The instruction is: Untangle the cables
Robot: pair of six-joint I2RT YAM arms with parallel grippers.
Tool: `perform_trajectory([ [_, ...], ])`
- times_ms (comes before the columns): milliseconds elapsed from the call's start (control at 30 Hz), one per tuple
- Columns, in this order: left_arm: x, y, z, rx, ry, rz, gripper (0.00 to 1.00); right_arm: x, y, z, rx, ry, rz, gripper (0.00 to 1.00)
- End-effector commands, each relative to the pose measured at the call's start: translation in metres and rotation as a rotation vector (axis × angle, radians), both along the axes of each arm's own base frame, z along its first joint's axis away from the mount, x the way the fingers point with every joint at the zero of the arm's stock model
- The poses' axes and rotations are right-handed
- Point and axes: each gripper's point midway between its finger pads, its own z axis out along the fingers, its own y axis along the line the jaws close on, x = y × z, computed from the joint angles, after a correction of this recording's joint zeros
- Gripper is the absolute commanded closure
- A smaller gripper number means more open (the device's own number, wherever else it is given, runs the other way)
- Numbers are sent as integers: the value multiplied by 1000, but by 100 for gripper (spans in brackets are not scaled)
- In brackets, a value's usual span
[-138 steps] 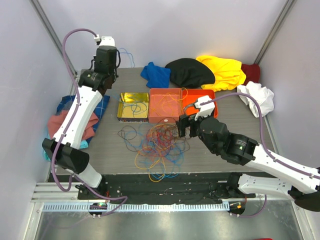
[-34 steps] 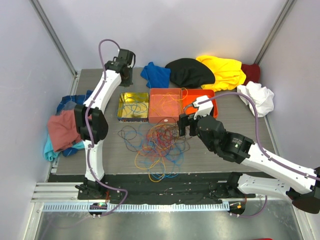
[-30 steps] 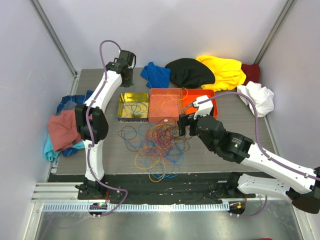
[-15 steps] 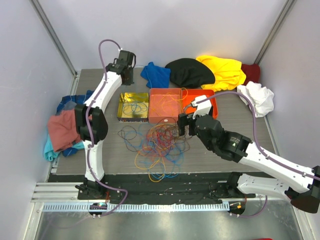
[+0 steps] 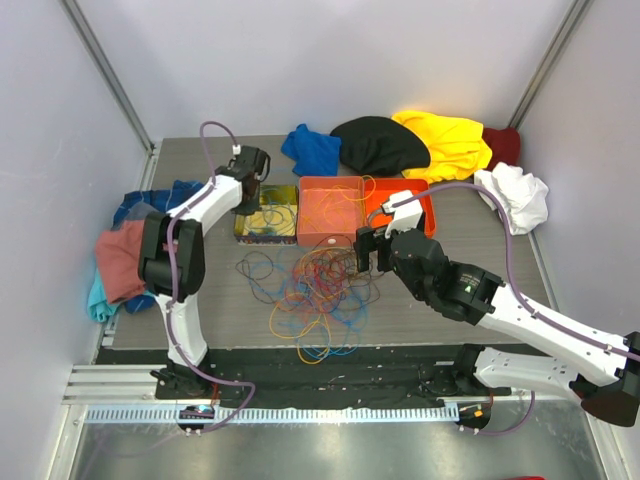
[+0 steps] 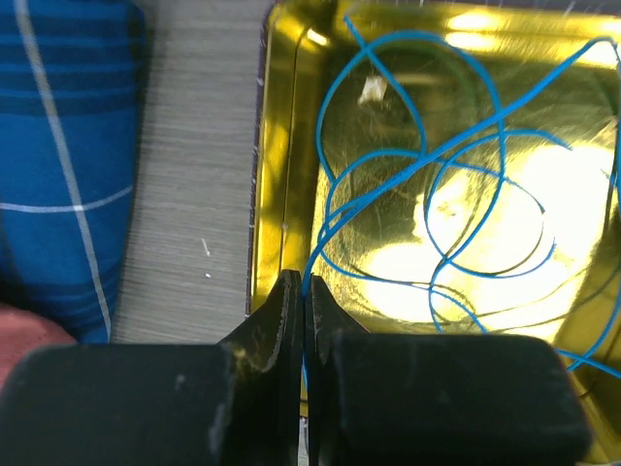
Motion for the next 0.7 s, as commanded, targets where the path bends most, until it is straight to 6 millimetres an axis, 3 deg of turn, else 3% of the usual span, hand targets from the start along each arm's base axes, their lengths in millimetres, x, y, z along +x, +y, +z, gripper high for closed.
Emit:
perform_trajectory([
  [0,31,-1,61,-30,-216,36,100,1,4,7,40,-9,3,5],
  [33,30,-1,62,-24,-214,35,99,1,3,7,41,-9,-1,5],
  [100,33,-3,71,-25,-231,31,85,1,3,8,43,-11,-2,5],
  [267,28,-2,81,-2,-245,35,62,2,2,7,36,-12,-4,5],
  [400,20,2,79,18,-232,40,58,2,2,6,32,-11,-3,5],
  [467,18,4,80,23,-234,40,47,2,3,6,34,-10,-2,5],
  [500,17,6,80,34,-233,47,32,2,2,5,32,-9,-2,5],
  [533,16,7,80,43,-228,45,1,2,3,6,34,-10,-1,5],
  [667,12,9,85,86,-213,26,0,2,2,6,32,-10,-2,5],
])
